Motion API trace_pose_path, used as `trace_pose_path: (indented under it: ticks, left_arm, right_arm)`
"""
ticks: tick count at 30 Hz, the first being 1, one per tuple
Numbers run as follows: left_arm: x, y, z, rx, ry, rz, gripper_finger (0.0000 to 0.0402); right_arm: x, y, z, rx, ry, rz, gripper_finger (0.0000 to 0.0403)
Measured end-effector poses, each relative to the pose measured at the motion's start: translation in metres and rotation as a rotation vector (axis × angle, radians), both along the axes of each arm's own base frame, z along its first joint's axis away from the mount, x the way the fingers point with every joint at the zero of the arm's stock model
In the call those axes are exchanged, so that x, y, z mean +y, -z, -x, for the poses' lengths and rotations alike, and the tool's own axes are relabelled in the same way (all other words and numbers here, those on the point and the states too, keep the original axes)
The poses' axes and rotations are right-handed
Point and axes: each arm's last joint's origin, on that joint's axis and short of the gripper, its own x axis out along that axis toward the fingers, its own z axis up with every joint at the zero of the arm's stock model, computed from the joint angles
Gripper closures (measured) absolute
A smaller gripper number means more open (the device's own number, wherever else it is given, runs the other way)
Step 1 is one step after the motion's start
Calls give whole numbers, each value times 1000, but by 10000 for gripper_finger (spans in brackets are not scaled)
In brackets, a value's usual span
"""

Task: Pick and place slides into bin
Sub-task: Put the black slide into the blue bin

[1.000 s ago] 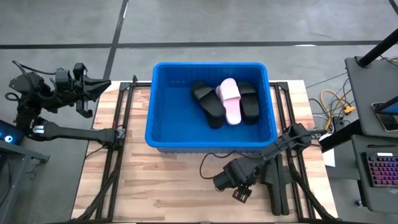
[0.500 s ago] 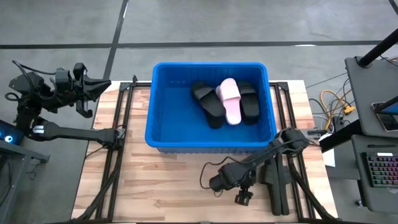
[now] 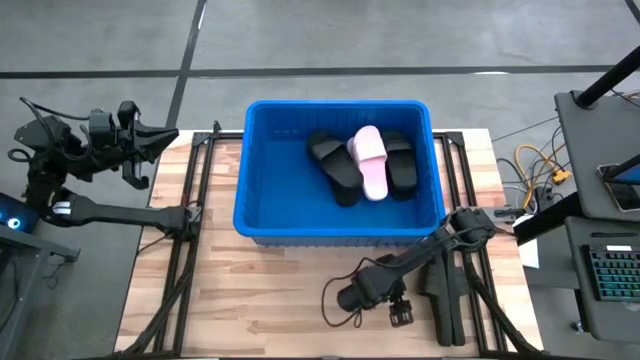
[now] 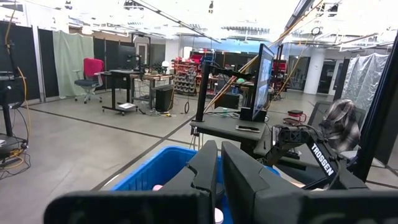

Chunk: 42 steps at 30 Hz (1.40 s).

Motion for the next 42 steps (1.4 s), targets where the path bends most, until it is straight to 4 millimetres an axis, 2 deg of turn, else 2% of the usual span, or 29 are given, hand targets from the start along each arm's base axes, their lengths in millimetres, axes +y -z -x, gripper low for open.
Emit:
trace_pose_path:
  ticks: [7,15,21,26,35,42]
  left_arm:
    - [0,0,0,1,0,-3,393]
    - [0,0,0,1,0,-3,393]
    - [0,0,0,0,0,-3,393]
    - [0,0,1,-1,0,-3,393]
    - [0,0,1,-3,0,-4,393]
    - [0,0,2,-4,0,-4,393]
  right_arm:
    - [1,4,4,45,-2,-68,161]
    - [4,3,7,-44,-172,49,161]
    - [3,-7,10,-62,-148,34,161]
    - [-1,-19,12,-132,-203,84,161]
    - [-3,-41,21,-183,-241,26,161]
    - [6,-53,34,-181,-226,-42,161]
